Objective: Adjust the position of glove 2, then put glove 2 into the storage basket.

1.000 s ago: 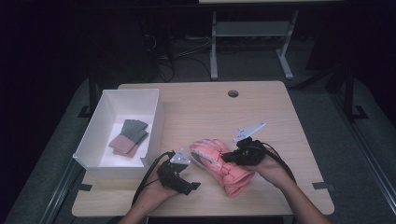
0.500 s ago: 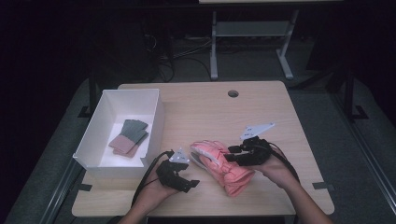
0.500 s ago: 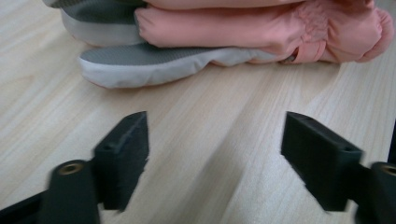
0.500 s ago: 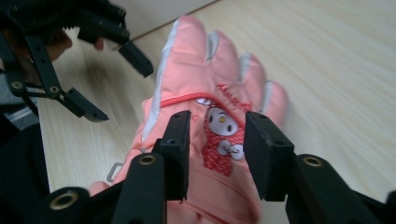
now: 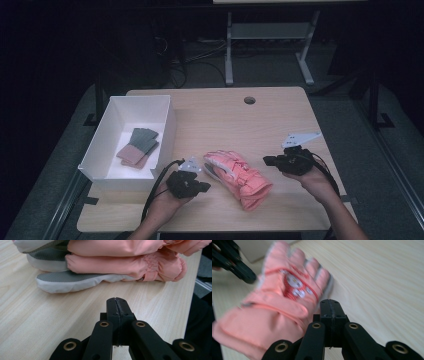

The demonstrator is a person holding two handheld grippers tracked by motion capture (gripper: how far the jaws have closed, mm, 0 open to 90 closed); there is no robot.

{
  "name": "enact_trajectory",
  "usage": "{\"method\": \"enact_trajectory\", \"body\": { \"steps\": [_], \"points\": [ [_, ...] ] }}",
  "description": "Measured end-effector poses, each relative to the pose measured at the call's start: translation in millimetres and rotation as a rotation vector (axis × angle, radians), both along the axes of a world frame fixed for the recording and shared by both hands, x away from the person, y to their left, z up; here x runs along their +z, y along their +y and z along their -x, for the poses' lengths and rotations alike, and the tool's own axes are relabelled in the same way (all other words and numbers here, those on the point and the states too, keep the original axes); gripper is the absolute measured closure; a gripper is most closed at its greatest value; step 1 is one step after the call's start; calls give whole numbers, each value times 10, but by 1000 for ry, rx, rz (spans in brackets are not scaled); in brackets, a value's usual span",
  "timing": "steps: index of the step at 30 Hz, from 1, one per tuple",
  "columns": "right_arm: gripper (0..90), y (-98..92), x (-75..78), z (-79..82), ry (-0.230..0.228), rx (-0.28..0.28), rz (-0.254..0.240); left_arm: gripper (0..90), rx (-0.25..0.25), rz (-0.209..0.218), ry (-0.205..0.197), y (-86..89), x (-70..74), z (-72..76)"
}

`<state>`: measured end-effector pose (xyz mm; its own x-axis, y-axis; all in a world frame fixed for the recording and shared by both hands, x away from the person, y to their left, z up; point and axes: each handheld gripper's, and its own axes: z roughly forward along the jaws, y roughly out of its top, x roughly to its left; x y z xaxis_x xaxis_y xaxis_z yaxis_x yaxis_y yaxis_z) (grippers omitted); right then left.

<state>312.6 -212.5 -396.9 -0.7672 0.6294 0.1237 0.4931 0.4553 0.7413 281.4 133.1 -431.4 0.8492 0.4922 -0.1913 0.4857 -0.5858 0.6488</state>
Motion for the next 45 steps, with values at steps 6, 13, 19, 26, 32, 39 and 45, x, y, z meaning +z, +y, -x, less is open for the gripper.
{"method": "enact_trajectory", "body": {
  "steps": [6, 13, 19, 26, 32, 39, 45],
  "points": [
    [900, -140, -154, 105, 18, -17, 30, 896, -15, -17, -2, -111, -2, -24],
    [900, -218, -330, 227, 45, -14, 38, 896, 6, 1, 25, -258, -14, -133],
    [900, -98, -432, 206, 67, 12, 92, 896, -10, -18, 36, -362, -47, -238],
    [900, 25, -483, 237, 89, 63, 106, 896, 2, -3, 40, -412, -49, -331],
    [900, 117, -546, 259, 108, 107, 123, 896, 15, -4, 43, -409, -55, -421],
    [900, 218, -545, 325, 119, 151, 105, 895, 12, -20, 34, -388, -50, -543],
    [900, 365, -544, 396, 122, 210, 94, 895, 24, 0, 53, -402, -60, -648]
  ]
}}
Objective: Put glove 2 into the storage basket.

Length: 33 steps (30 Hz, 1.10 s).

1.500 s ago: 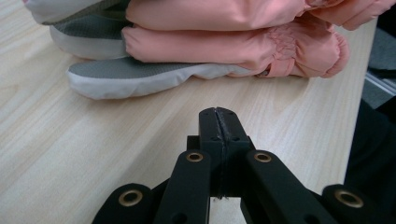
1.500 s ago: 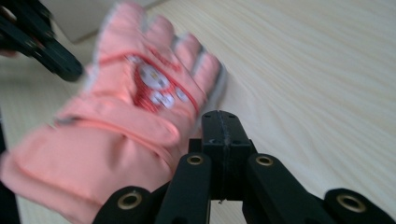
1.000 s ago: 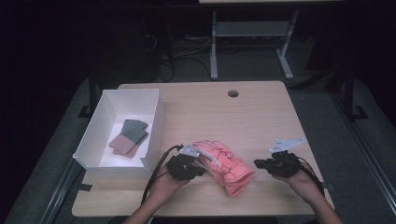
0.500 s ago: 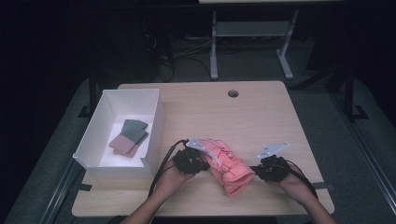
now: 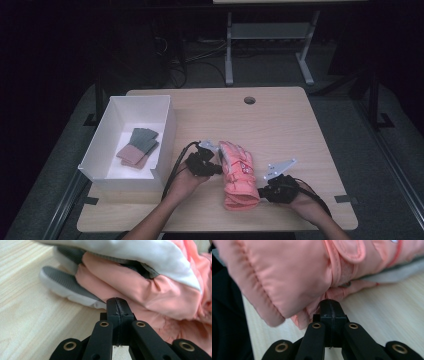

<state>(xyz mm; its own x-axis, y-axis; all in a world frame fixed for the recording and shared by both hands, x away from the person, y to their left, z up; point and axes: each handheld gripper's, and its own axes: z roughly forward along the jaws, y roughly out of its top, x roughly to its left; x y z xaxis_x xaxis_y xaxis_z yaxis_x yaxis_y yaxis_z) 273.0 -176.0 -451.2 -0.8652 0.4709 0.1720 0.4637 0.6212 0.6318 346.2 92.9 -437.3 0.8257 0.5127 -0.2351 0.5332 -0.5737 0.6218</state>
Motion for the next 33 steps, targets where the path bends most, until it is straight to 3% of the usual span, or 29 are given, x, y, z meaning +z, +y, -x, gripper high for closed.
{"method": "enact_trajectory", "body": {
  "steps": [1, 10, 23, 28, 33],
  "points": [
    [900, 39, 4, 22, 11, 15, -14, 895, 14, 17, 8, -19, -7, -17],
    [900, 190, -3, 91, 28, 61, -44, 896, -19, 25, 21, -133, -17, -131],
    [900, 447, -16, 151, 18, 114, -50, 896, -91, 16, 15, -274, -7, -183],
    [900, 419, 7, 153, 15, 103, -60, 895, -79, 8, 21, -219, 17, -201],
    [900, 315, 57, 162, -2, 80, -69, 873, -32, 41, 12, -125, 99, -183]
  ]
}}
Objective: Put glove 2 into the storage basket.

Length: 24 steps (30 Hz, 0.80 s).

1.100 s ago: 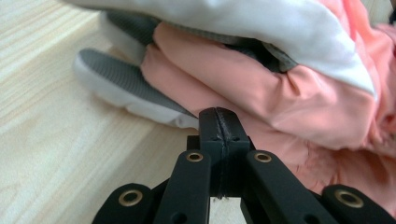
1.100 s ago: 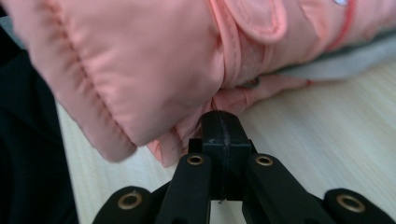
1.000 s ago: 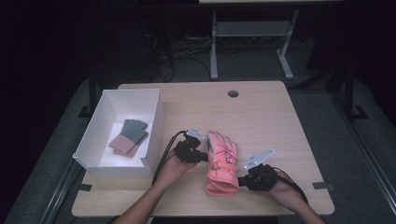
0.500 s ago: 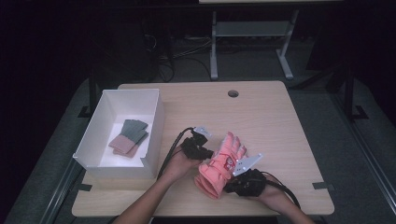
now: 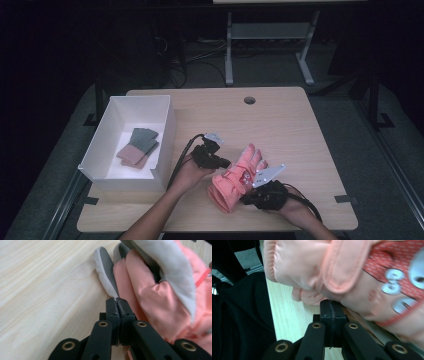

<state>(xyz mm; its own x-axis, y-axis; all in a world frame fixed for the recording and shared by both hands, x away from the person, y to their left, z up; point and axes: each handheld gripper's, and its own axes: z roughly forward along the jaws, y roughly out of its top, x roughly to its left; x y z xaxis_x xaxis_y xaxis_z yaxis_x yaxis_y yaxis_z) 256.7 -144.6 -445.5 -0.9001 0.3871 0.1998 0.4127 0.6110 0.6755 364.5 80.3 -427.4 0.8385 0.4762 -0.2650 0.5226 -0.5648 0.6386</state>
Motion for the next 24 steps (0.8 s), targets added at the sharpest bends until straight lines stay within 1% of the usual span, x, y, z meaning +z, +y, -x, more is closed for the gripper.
{"method": "enact_trajectory", "body": {
  "steps": [1, 4, 5, 6, 8, 9, 10, 12, 13, 15, 16, 17, 19, 20, 21, 24],
  "points": [
    [900, -38, 10, 0, -4, -6, -1, 859, 13, 4, 1, 22, 24, 7],
    [900, -136, 41, 1, -13, -37, 1, 809, 38, 6, -13, 77, 91, 29],
    [900, -183, 69, 12, -12, -55, -6, 770, 44, 7, -20, 91, 113, 38],
    [900, -219, 85, 15, -30, -61, -11, 746, 49, 14, -27, 113, 155, 54],
    [900, -318, 161, 29, -45, -95, -42, 695, 58, 23, -40, 147, 244, 84],
    [900, -380, 224, 16, -70, -119, -68, 639, 62, 26, -46, 159, 279, 94],
    [900, -414, 266, 3, -77, -140, -90, 606, 66, 32, -51, 167, 301, 101],
    [900, -446, 314, -24, -94, -164, -106, 546, 57, 25, -61, 196, 352, 104],
    [900, -454, 329, -52, -110, -173, -105, 505, 54, 28, -66, 208, 374, 111],
    [900, -434, 318, -109, -120, -187, -103, 447, 51, 31, -72, 236, 409, 123],
    [900, -414, 297, -141, -130, -188, -88, 428, 46, 39, -67, 253, 423, 127],
    [900, -377, 279, -162, -118, -198, -84, 399, 44, 44, -67, 264, 433, 128],
    [900, -338, 245, -201, -126, -194, -79, 366, 42, 52, -62, 288, 453, 134],
    [900, -303, 218, -222, -130, -196, -61, 349, 43, 55, -59, 293, 458, 135],
    [900, -284, 204, -228, -122, -201, -53, 336, 41, 60, -59, 300, 462, 136],
    [900, -226, 129, -259, -131, -200, -14, 296, 27, 71, -60, 308, 470, 133]
  ]
}}
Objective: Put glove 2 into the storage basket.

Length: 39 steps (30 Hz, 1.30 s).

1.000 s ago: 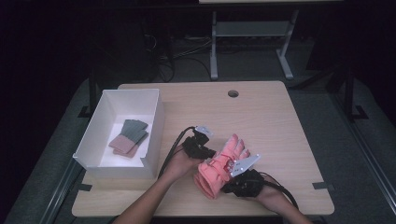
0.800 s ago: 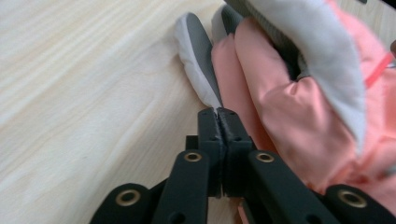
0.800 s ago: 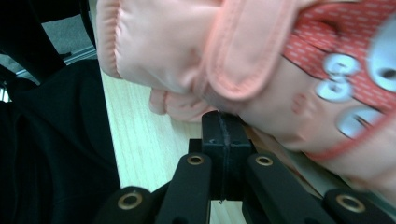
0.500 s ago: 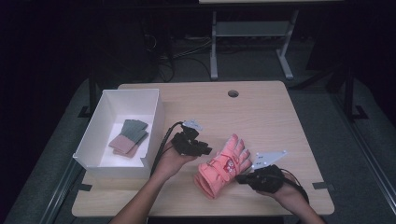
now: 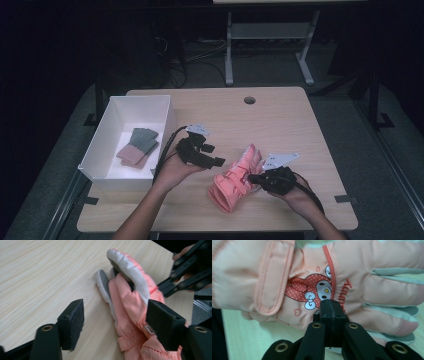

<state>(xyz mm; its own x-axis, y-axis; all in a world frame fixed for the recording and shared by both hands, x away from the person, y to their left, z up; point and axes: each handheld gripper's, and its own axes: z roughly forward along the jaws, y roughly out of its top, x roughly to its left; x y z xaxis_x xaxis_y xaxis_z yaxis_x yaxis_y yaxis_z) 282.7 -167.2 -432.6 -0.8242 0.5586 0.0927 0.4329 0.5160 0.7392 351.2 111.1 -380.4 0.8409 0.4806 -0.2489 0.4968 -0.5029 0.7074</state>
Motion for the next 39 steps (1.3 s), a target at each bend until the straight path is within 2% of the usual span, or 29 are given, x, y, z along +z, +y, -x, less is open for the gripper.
{"method": "enact_trajectory", "body": {
  "steps": [1, 4, 8, 15, 22, 27, 32, 37, 39],
  "points": [
    [900, 27, -27, -1, 11, -5, 7, 277, -6, 2, 3, -6, -1, 2],
    [900, 86, -92, -10, -1, -3, 52, 224, -30, 0, 7, -57, -29, 9],
    [900, 115, -133, -24, 15, -10, 52, 175, -67, -27, 8, -150, -59, 14],
    [900, 131, -168, -25, 10, -5, 64, 146, -103, -29, 34, -369, -94, 19],
    [900, 138, -170, -21, 6, -5, 71, 133, -134, -92, 68, -583, -323, -19],
    [900, 144, -180, -23, 6, -5, 79, 127, -109, -75, 118, -615, -465, -46],
    [900, 148, -194, -19, 10, -7, 79, 125, -120, -78, 184, -610, -593, -83],
    [900, 152, -205, -21, 9, -4, 88, 124, -131, -72, 226, -597, -681, -115],
    [900, 153, -208, -24, 9, -3, 90, 124, -120, -67, 252, -594, -720, -125]
  ]
}}
